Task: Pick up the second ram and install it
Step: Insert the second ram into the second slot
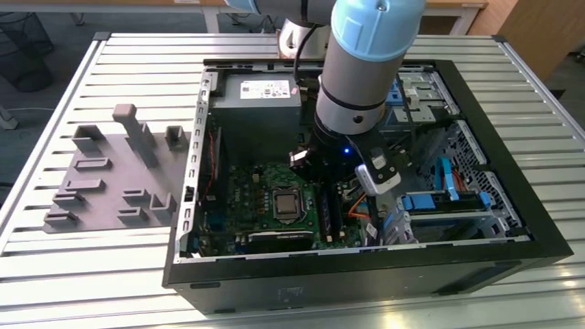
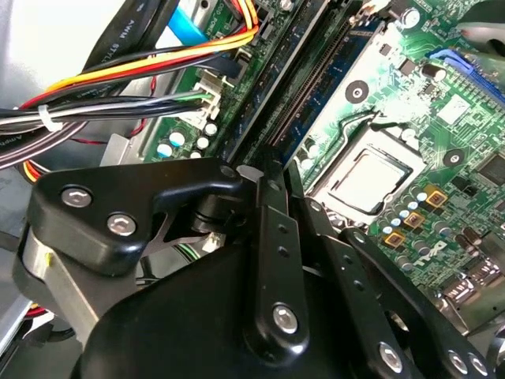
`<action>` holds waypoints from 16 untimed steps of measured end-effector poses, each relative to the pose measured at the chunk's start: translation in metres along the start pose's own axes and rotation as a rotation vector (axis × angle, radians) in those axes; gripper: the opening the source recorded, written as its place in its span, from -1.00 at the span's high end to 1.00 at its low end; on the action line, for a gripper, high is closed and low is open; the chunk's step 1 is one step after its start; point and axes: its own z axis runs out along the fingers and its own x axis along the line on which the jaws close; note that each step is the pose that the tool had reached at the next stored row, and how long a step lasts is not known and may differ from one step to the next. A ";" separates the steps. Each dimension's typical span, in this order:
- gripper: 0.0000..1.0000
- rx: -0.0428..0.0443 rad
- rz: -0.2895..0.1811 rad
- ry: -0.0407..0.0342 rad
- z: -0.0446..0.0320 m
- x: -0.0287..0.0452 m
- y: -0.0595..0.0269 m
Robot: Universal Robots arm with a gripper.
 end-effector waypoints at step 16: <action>0.72 0.0058 0.000 0.0003 0.0004 0.0000 0.0000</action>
